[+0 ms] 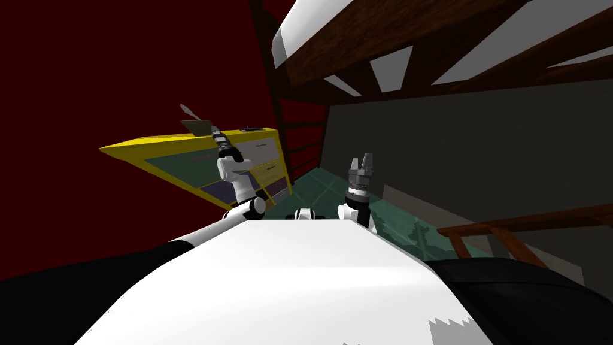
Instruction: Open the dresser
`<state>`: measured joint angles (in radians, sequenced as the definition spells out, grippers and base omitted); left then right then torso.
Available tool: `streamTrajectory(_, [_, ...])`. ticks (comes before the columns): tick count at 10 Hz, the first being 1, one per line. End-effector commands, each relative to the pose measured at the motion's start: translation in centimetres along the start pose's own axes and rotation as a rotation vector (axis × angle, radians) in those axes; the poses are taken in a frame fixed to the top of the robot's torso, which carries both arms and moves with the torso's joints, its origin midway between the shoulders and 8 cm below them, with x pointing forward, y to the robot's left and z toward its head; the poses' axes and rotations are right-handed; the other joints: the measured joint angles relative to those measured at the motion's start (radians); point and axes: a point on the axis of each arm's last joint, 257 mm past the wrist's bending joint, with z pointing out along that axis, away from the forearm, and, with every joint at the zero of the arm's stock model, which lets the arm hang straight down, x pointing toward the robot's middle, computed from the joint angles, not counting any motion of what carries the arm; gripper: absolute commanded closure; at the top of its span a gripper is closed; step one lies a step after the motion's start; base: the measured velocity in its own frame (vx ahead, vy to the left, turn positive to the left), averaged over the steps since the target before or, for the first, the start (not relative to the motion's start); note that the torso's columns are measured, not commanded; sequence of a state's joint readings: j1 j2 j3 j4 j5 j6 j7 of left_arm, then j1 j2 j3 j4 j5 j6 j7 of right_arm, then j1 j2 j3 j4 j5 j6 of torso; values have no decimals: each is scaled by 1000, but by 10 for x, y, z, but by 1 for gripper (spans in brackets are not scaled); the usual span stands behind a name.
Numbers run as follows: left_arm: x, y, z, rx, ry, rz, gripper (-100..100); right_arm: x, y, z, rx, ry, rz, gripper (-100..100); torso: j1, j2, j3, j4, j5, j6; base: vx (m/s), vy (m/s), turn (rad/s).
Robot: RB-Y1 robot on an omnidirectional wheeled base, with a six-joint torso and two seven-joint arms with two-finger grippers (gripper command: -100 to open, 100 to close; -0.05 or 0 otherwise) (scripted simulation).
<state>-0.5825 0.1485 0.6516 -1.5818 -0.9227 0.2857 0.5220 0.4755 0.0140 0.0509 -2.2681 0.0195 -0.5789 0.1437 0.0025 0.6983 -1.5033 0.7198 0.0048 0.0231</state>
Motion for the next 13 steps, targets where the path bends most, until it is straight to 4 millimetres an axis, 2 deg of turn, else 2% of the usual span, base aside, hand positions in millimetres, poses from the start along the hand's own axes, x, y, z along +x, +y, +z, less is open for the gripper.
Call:
streamTrajectory(1, [19,18,-5,-73,-5,-52,-100,0,0,0,0,0,0,0,-1,1,1,-1,1,3,-24,-24,-188])
streamTrajectory(4, [43,39,-18,-146,-4,-108,-100,0,0,0,0,0,0,0,-1,25,18,11,-2,-17,1,-27,-83])
streamTrajectory(7, [72,56,-36,-205,19,-154,-100,0,0,0,0,0,0,0,-1,40,28,18,-4,-23,3,-13,-46])
streamTrajectory(9, [70,47,-28,-197,9,-145,-100,0,0,0,0,0,0,0,-2,42,29,19,-5,-23,30,46,-20])
streamTrajectory(10, [70,50,-31,-195,13,-148,-100,0,0,0,0,0,0,0,3,38,27,18,-4,-23,35,60,-21])
streamTrajectory(11, [71,49,-31,-196,14,-147,100,0,0,0,0,0,0,0,1,37,26,17,-3,-24,-8,-3,-5])
streamTrajectory(13, [72,46,-34,-198,3,-143,100,0,0,0,0,0,0,0,-3,39,27,15,-3,-22,-87,-58,-53])
